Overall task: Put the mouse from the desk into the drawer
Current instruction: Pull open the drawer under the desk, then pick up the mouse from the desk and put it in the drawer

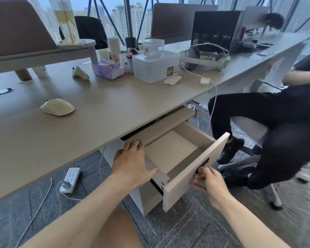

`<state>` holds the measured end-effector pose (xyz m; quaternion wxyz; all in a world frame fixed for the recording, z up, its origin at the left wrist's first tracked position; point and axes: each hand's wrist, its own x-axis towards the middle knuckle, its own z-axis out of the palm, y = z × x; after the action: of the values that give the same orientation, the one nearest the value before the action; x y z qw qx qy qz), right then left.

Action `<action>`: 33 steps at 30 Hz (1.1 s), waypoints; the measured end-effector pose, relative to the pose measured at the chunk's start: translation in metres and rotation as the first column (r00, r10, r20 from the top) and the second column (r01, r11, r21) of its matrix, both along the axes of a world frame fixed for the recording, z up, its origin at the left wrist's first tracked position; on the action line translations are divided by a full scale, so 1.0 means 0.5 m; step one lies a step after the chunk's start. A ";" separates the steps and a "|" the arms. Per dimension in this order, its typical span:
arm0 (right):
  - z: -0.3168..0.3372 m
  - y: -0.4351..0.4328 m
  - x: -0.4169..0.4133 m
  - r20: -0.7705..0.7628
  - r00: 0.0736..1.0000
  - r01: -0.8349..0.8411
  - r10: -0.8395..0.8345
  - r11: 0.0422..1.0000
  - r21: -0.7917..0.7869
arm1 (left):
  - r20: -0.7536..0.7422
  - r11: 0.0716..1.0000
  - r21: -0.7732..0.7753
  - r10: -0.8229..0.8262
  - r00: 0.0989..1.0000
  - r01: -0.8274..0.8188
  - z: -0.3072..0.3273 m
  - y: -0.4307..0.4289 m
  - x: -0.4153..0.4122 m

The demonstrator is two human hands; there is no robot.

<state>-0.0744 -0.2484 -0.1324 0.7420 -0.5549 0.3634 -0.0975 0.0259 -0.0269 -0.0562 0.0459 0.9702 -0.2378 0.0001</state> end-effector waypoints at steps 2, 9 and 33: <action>-0.001 -0.006 -0.019 0.000 1.000 0.006 -0.006 1.000 0.005 | -0.015 1.000 0.020 0.015 1.000 -0.014 0.002 -0.003 -0.005; -0.003 -0.012 -0.039 0.001 1.000 0.014 -0.015 1.000 0.012 | -0.030 0.998 0.047 0.043 0.999 -0.041 0.008 -0.010 -0.006; 0.327 0.331 0.233 0.101 0.742 -0.116 0.663 0.275 -0.955 | -0.053 0.924 -0.176 0.336 0.940 -0.340 0.190 0.473 0.162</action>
<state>0.0419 -0.0829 0.0310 0.3764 -0.8935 -0.1067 -0.2205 0.1071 0.2094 0.0388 0.1364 0.9883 -0.0653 0.0191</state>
